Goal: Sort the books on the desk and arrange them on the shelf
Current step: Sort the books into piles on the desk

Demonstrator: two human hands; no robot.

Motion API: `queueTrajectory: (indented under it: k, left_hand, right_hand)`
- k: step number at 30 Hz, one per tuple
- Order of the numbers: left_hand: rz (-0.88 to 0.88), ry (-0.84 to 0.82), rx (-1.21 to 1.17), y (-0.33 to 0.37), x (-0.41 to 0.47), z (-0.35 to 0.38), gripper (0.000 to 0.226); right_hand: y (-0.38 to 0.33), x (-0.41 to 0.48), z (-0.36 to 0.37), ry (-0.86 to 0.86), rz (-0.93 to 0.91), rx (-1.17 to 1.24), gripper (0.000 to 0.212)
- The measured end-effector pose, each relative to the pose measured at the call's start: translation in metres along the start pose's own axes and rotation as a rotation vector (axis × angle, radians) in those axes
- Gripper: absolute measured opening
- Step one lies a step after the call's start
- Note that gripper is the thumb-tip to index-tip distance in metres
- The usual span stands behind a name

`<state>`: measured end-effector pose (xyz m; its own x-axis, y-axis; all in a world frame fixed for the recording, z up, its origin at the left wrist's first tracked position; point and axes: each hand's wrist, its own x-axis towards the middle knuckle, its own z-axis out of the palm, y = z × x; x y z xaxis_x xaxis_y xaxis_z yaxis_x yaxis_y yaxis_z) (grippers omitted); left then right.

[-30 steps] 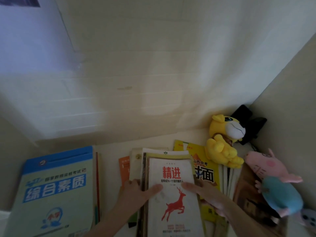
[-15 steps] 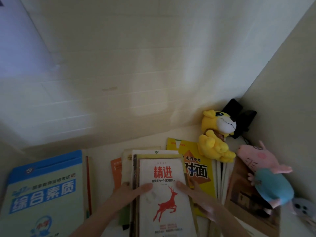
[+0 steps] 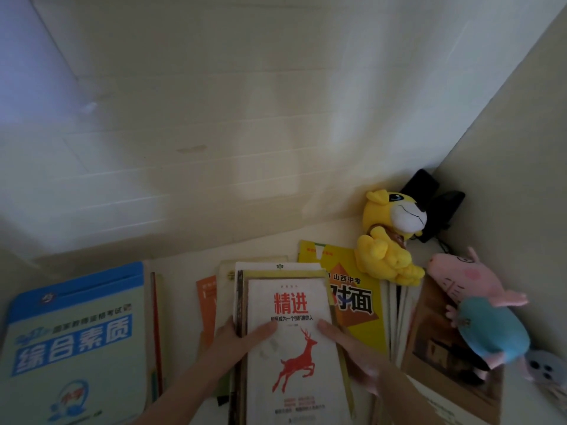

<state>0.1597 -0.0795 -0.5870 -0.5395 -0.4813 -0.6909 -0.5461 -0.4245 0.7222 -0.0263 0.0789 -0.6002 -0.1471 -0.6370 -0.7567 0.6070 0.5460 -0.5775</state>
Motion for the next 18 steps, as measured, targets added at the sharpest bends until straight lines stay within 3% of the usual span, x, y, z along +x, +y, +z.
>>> queueTrajectory:
  k: [11, 14, 18]
  left_hand:
    - [-0.036, 0.077, 0.135, -0.005, 0.018, 0.016, 0.137]
    - [-0.055, 0.061, 0.069, -0.004, 0.022, 0.021, 0.157]
    - [-0.056, 0.12, 0.039, -0.007, 0.027, 0.021, 0.156]
  right_hand:
    - [0.001, -0.014, 0.009, 0.009, -0.032, 0.05, 0.073]
    - [0.004, -0.019, 0.008, -0.004, -0.044, 0.086, 0.081]
    - [0.002, -0.022, 0.009, -0.007, -0.049, 0.091, 0.085]
